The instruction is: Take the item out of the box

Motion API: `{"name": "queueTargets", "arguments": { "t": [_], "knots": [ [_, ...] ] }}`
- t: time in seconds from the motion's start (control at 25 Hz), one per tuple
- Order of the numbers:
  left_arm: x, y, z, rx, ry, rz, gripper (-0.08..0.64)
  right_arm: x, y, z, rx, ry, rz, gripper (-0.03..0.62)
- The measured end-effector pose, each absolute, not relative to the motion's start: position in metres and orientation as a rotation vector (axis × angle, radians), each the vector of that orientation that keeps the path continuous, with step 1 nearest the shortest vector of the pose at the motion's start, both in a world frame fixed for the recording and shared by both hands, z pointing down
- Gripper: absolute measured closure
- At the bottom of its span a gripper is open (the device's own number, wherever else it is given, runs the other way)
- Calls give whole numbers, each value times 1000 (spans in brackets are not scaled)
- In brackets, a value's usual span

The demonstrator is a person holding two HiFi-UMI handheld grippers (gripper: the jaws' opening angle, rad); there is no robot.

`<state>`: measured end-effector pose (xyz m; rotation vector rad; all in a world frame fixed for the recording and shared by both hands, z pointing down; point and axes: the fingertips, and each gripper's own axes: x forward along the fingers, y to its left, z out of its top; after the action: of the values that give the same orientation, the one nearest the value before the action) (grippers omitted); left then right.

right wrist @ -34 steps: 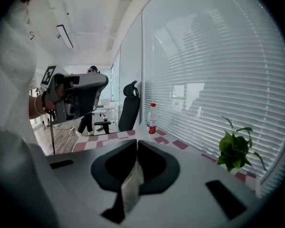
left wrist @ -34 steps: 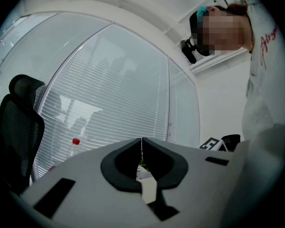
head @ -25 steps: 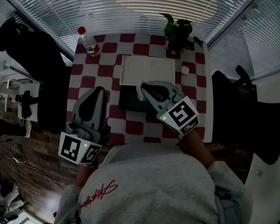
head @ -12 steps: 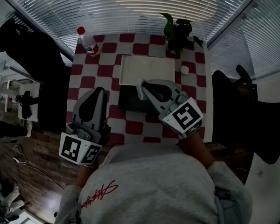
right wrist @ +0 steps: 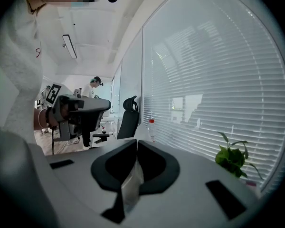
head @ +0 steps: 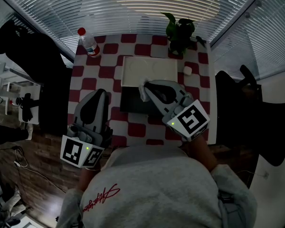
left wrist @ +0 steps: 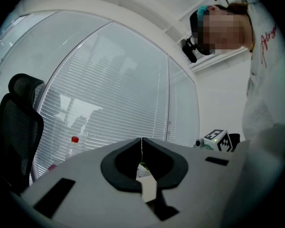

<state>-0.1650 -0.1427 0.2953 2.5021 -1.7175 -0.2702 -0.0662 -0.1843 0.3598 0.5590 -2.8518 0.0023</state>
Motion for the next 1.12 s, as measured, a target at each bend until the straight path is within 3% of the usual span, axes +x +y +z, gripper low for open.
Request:
{"name": "queueTargets", "arguments": {
  "t": [1.12],
  "knots": [
    [-166,-143,295,2505,-1714,-275,543,-58,-183,325,605,-2990,17,572]
  ]
}}
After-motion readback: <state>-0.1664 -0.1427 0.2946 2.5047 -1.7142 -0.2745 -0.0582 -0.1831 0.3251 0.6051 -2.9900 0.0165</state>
